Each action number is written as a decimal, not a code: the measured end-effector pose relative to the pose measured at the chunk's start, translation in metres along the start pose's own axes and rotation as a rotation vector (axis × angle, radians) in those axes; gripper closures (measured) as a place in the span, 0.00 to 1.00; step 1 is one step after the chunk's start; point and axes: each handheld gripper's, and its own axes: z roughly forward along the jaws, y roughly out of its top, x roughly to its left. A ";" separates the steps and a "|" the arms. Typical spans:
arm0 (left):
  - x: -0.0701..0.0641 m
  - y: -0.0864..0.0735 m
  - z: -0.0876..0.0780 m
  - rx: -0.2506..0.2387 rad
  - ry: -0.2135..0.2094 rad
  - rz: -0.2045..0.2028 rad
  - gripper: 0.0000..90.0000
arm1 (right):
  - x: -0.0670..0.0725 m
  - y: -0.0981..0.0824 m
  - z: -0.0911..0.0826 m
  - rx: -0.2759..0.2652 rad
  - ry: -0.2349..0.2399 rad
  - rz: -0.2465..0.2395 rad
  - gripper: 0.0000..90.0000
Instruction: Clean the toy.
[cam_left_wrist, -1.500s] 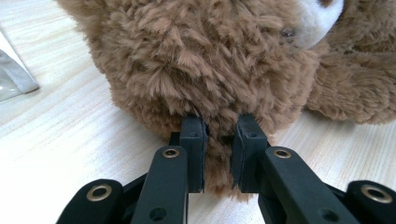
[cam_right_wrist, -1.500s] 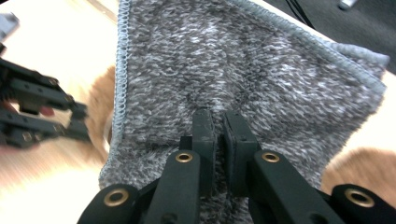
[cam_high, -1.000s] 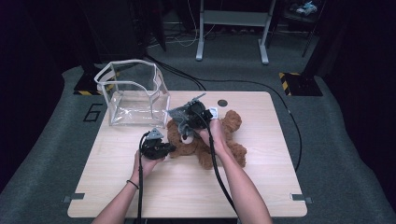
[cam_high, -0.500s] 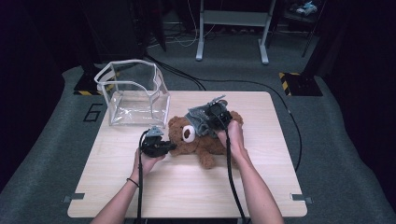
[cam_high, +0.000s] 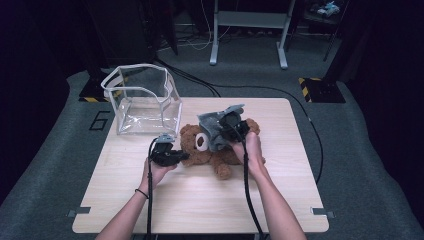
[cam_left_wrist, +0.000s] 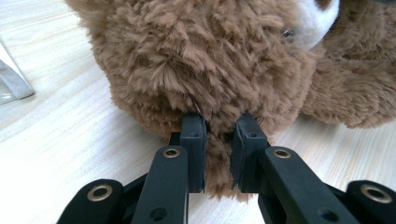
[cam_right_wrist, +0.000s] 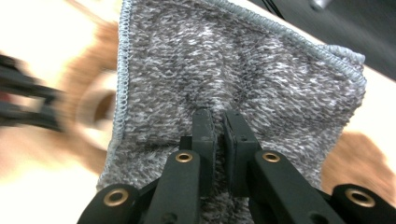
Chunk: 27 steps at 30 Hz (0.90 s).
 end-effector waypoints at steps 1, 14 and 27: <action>0.000 0.001 0.000 0.003 -0.006 -0.013 0.86 | 0.008 0.003 0.000 -0.018 0.014 -0.014 0.94; 0.003 0.008 0.001 0.033 -0.021 -0.041 0.86 | 0.039 0.002 0.026 0.003 0.040 -0.075 0.94; 0.009 0.012 0.005 0.039 -0.034 -0.071 0.86 | 0.028 -0.015 0.021 0.006 0.023 -0.047 0.94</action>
